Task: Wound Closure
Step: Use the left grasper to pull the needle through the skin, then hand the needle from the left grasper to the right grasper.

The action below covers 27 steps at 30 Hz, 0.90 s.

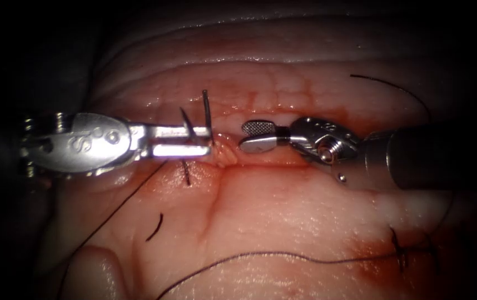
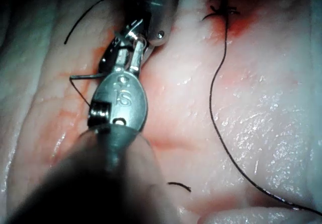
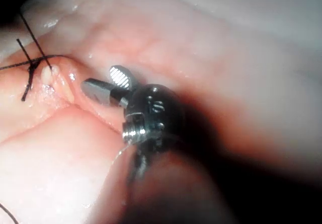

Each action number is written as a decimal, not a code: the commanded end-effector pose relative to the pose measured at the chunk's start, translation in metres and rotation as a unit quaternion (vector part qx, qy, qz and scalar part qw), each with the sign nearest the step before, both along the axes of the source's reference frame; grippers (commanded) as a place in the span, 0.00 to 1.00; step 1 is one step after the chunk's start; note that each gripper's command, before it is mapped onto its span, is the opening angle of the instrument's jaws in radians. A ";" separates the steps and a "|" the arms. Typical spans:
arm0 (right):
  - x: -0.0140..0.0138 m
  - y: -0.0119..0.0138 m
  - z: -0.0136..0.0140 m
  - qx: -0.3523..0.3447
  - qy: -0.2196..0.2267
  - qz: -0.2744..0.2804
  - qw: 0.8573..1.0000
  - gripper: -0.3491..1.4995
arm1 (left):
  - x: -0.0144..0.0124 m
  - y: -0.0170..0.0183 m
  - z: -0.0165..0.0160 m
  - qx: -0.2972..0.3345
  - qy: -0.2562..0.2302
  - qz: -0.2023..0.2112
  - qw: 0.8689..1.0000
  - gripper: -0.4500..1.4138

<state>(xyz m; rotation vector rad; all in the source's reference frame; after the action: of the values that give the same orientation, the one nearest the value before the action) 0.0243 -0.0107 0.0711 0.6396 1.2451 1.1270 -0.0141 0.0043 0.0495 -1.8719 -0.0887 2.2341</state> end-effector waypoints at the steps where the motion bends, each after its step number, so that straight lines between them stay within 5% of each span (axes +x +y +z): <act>1: 0.0007 -0.0004 0.0006 -0.001 0.000 -0.002 1.000 0.27 | -0.0005 0.0004 0.0003 -0.005 0.004 -0.002 1.000 0.00; 13: 0.0007 -0.0006 0.0008 0.001 -0.001 -0.003 1.000 0.27 | -0.0007 0.0022 -0.0007 -0.032 0.017 -0.024 0.999 0.00; 27: -0.0015 0.0018 -0.0042 0.051 0.006 -0.007 0.999 0.29 | -0.0019 -0.0062 0.0059 -0.084 0.052 -0.028 0.995 0.00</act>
<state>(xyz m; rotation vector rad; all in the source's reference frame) 0.0220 -0.0088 0.0664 0.7338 1.1952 1.1875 -0.0155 -0.0022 0.0553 -1.7934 0.1817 2.3683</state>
